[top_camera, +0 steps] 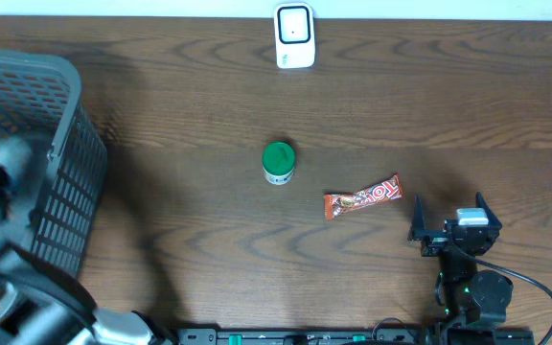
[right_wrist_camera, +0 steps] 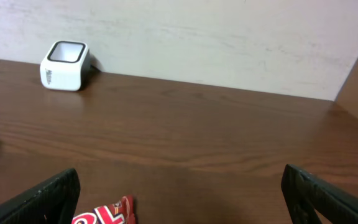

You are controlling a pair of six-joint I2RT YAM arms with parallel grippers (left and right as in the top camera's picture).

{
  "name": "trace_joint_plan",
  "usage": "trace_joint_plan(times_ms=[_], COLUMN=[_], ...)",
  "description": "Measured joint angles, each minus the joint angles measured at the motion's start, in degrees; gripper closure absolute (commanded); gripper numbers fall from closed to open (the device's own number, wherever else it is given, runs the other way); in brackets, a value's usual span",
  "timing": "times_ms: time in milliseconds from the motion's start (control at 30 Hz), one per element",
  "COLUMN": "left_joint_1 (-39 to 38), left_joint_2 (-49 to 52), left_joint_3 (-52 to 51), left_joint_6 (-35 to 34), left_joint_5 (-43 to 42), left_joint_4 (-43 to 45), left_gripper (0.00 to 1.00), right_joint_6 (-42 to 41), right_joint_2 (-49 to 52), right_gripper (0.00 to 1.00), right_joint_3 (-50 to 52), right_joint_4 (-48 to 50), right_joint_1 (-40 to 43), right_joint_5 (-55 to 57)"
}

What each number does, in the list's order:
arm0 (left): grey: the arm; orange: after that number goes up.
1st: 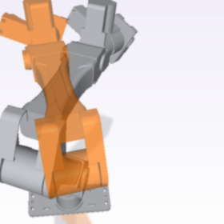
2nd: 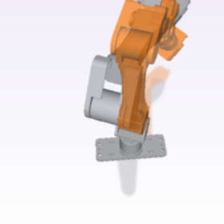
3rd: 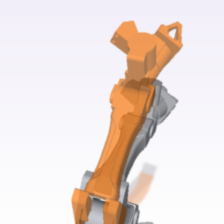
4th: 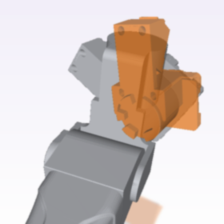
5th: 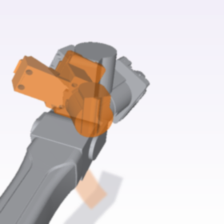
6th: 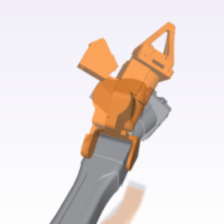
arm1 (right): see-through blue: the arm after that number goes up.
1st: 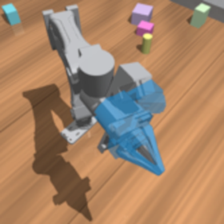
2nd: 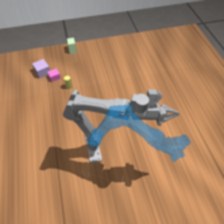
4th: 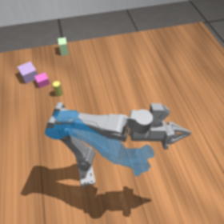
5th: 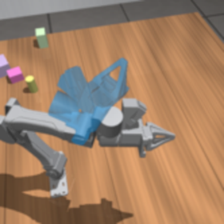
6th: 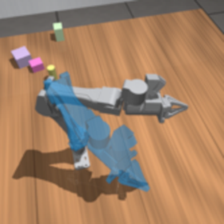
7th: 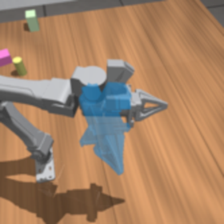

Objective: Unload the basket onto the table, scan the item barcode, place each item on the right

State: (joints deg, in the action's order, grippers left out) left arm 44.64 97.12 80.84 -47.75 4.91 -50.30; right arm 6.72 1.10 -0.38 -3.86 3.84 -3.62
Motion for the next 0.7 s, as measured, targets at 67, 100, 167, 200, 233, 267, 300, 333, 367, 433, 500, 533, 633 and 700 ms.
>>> trace_joint_plan(times_ms=[67, 100, 167, 200, 233, 267, 300, 333, 367, 433, 500, 533, 633, 700], left_joint_1=[0.0, 0.0, 0.0, -0.1, -0.2, -0.5, -0.7, -0.9, -1.1, -1.3, -1.3, -1.2, -1.3, -1.2], left_joint_2=[-5.4, -8.0, -13.2, -15.8, -18.0, -20.2, -21.9, -23.1, -23.9, -24.3, -23.3, -22.6, -19.6, -17.4], left_joint_3=[3.7, 5.3, 7.4, 8.1, 8.5, 8.6, 8.8, 8.9, 8.9, 8.9, 8.9, 8.9, 8.8, 8.7], left_joint_6=[0.0, 0.0, -0.1, -0.3, -0.3, -0.4, -0.5, -0.5, -0.5, -0.5, -0.5, -0.5, -0.5, -0.5], left_joint_5=[-4.2, -6.4, -10.7, -12.3, -13.6, -14.1, -14.2, -14.0, -13.8, -12.8, -11.1, -10.2, -6.1, -3.8], left_joint_4=[0.6, 1.0, 2.4, 3.1, 3.5, 3.9, 3.9, 3.8, 3.4, 1.8, -0.4, -1.4, -5.4, -8.0], left_gripper=[0.61, 0.61, 0.61, 0.61, 0.61, 0.61, 0.61, 0.61, 0.61, 0.61, 0.61, 0.61, 0.61, 0.61], right_joint_6=[0.0, 0.0, 0.0, 0.0, 0.0, 0.0, 0.0, 0.0, 0.0, 0.0, 0.0, 0.0, 0.0, 0.0], right_joint_2=[0.0, 0.0, 0.0, 0.0, 0.0, 0.0, 0.0, 0.0, 0.0, 0.0, 0.0, 0.0, 0.0, 0.0], right_gripper=[0.01, 0.01, 0.01, 0.01, 0.01, 0.01, 0.01, 0.01, 0.01, 0.01, 0.01, 0.01, 0.01, 0.01], right_joint_3=[0.0, 0.0, 0.0, 0.0, 0.0, 0.0, 0.0, 0.0, 0.0, 0.0, 0.0, 0.0, 0.0, 0.0], right_joint_4=[0.0, 0.0, 0.0, 0.0, 0.0, 0.0, 0.0, 0.0, 0.0, 0.0, 0.0, 0.0, 0.0, 0.0], right_joint_1=[0.0, 0.0, 0.0, 0.0, 0.0, 0.0, 0.0, 0.0, 0.0, 0.0, 0.0, 0.0, 0.0, 0.0], right_joint_5=[0.0, 0.0, 0.0, 0.0, 0.0, 0.0, 0.0, 0.0, 0.0, 0.0, 0.0, 0.0, 0.0, 0.0])
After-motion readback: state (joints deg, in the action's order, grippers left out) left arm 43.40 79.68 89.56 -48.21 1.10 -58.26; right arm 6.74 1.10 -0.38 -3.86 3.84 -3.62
